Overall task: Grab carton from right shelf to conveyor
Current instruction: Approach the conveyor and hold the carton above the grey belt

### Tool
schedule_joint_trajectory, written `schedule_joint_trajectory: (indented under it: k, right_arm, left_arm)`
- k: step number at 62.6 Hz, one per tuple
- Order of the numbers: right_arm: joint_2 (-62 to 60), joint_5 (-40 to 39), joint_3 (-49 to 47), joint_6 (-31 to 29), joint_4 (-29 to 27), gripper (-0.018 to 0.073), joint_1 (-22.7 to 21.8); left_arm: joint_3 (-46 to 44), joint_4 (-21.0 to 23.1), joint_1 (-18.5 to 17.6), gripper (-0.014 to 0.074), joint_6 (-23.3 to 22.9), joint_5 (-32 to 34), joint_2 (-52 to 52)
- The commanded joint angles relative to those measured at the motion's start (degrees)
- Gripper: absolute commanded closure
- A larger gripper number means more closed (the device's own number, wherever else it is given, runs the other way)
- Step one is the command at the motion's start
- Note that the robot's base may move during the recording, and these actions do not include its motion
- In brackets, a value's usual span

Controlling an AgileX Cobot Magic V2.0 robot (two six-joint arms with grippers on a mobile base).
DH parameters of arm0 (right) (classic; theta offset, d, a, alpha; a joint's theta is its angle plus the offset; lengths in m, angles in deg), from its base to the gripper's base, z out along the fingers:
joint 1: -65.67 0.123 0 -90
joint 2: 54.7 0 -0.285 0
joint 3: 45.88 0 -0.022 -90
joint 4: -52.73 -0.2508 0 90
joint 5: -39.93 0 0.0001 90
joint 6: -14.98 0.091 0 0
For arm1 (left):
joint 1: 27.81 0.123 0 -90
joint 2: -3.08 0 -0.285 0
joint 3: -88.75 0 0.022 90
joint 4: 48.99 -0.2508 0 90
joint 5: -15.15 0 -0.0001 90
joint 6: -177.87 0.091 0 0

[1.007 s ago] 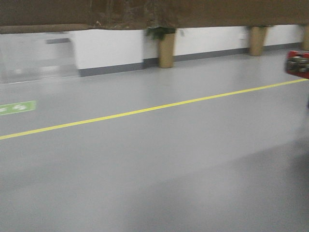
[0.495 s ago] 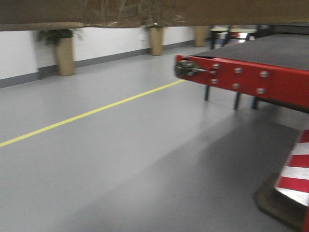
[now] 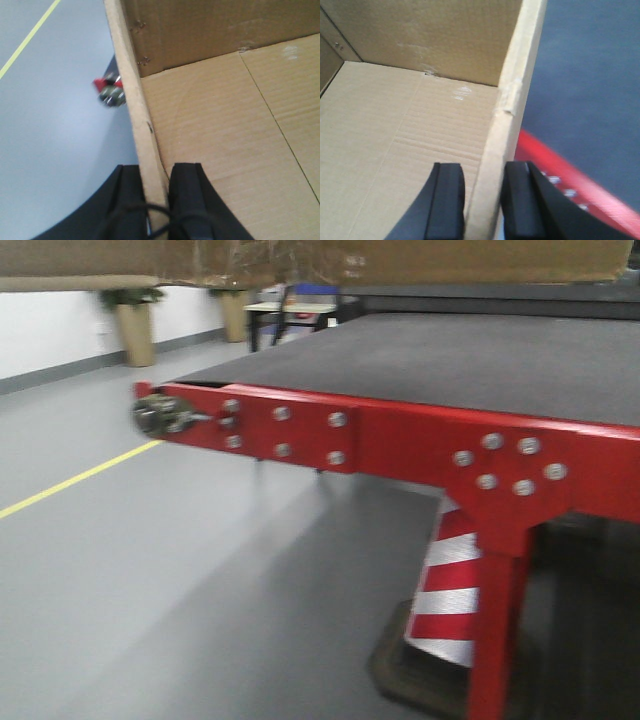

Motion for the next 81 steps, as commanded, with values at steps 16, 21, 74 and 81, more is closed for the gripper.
schedule_joint_trajectory:
  k: [16,21,74,81]
  right_arm:
    - [-0.62,-3.12,-0.35,-0.24,0.42,0.0627,0.04]
    - [-0.62,-3.12,-0.35,-0.24,0.42,0.0627,0.04]
    - [-0.48,-3.46,-0.35,-0.24,0.42,0.0627,0.04]
    - [-0.26,-3.46,-0.35,-0.24,0.42,0.0627,0.04]
  left_arm:
    - [-0.31,-2.45,-0.25,0.0613,0.66,1.33,-0.81]
    - [-0.31,-2.45,-0.25,0.0613,0.66,1.33,-0.81]
    - [-0.31,-2.44,-0.25,0.0613,0.66,1.33,-0.81]
    - [-0.31,-2.44,-0.25,0.0613,0.66,1.33,-0.81]
